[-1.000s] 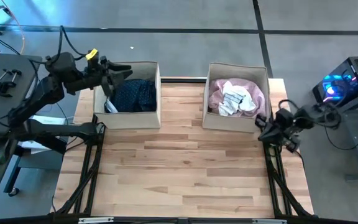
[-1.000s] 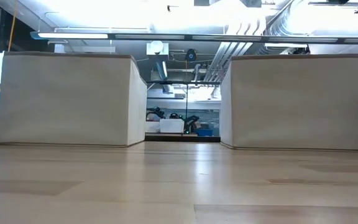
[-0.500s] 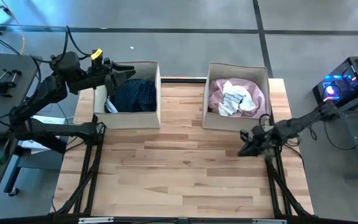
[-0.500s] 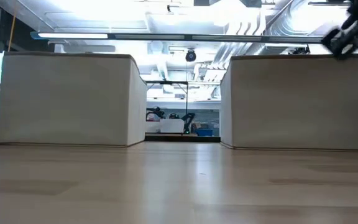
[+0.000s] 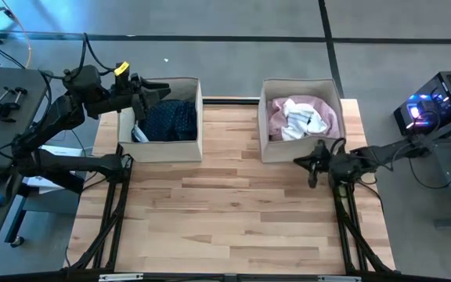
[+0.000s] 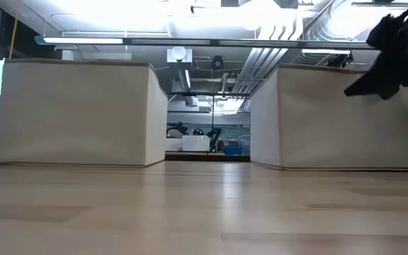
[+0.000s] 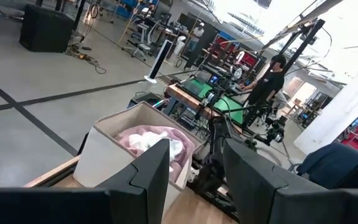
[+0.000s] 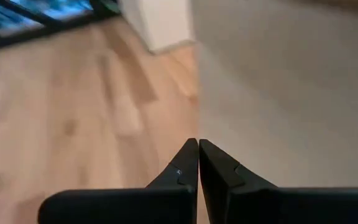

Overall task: Sort clothes
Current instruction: Adjust the laundry bins, then return to home position

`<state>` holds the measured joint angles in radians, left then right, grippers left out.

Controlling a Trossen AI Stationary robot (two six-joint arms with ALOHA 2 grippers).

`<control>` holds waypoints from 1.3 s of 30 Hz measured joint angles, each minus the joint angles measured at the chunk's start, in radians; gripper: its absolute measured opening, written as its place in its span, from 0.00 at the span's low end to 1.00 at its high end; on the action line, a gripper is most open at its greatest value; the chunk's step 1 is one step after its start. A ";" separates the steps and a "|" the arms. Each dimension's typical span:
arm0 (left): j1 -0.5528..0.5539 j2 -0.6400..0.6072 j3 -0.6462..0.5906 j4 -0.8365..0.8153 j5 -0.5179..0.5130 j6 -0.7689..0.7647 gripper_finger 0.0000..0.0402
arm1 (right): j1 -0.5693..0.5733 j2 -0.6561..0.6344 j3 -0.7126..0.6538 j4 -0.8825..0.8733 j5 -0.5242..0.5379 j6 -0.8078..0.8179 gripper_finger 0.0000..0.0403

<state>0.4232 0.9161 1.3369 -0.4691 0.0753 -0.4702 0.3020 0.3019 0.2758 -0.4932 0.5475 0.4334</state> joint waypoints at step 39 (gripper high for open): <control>-0.091 -0.047 0.000 0.006 0.016 0.195 0.35 | -0.075 -0.275 -0.259 0.523 -0.314 -0.016 0.00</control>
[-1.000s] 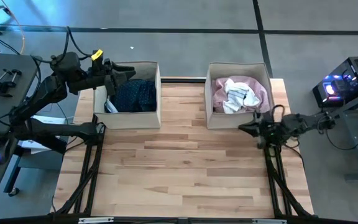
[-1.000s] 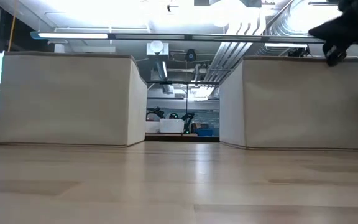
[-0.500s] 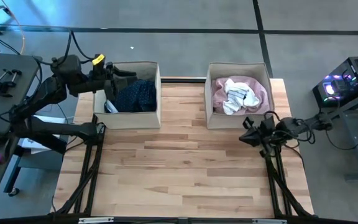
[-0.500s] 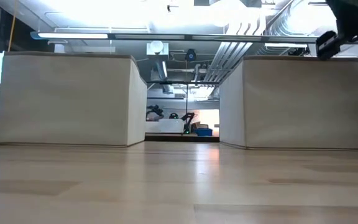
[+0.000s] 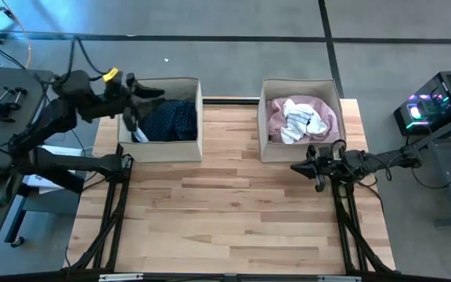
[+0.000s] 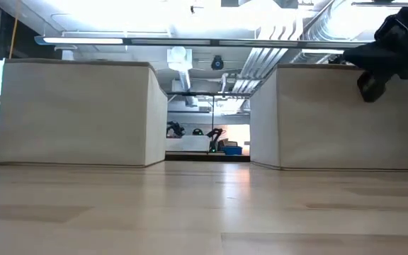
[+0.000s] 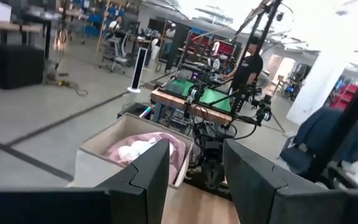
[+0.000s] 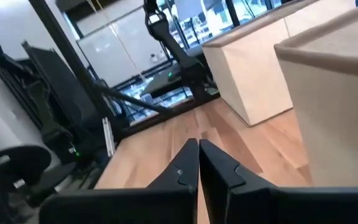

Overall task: Sort clothes
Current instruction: Return to home position

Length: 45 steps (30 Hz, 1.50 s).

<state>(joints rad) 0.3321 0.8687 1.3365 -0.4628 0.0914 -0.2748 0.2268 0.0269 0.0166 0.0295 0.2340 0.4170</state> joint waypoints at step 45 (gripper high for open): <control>-0.284 -0.080 -0.736 0.905 -0.023 -0.025 0.35 | 0.000 0.006 0.002 -0.001 -0.002 -0.032 0.00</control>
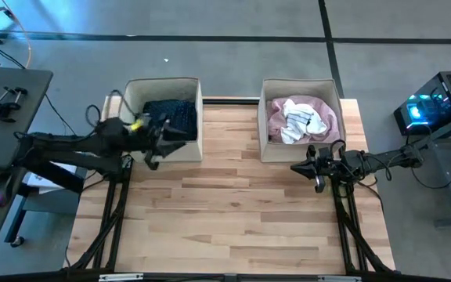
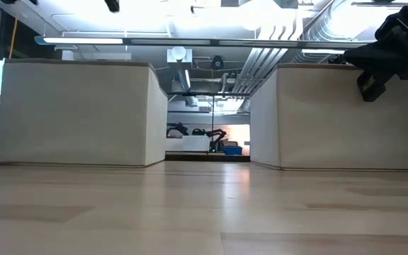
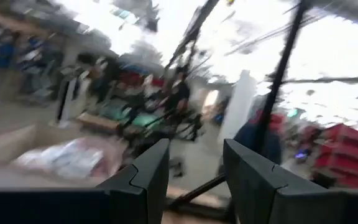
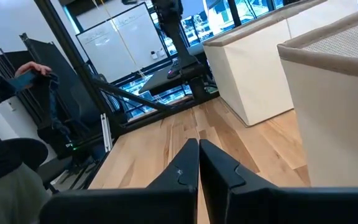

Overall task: Sort clothes
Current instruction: Return to home position

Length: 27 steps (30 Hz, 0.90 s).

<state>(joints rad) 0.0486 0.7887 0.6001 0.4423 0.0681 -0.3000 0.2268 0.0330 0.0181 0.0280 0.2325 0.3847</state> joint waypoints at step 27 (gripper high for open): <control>-0.027 -0.684 -0.585 0.060 -0.053 0.019 0.35 | 0.000 0.000 0.000 0.000 0.000 0.000 0.00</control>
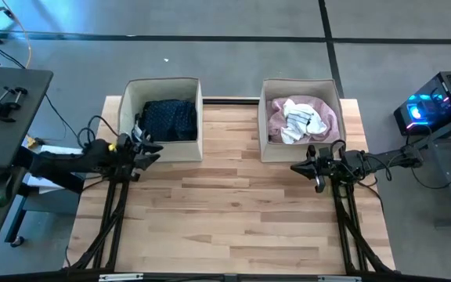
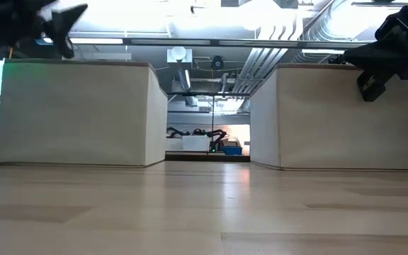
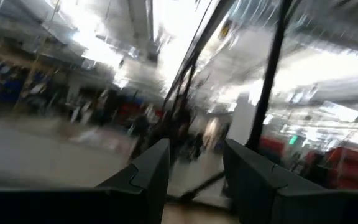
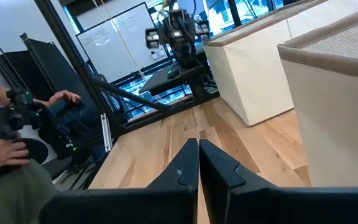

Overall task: Sort clothes
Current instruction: Return to home position

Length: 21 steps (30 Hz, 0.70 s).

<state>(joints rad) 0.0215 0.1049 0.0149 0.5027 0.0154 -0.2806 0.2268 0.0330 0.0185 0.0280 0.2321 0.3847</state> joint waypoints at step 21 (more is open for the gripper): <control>0.023 -0.101 -0.006 -0.324 0.124 0.580 0.35 | 0.000 0.000 0.000 -0.001 0.000 0.000 0.00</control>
<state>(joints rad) 0.0447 0.0043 0.0090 0.1792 0.1397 0.2996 0.2272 0.0334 0.0185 0.0273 0.2321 0.3847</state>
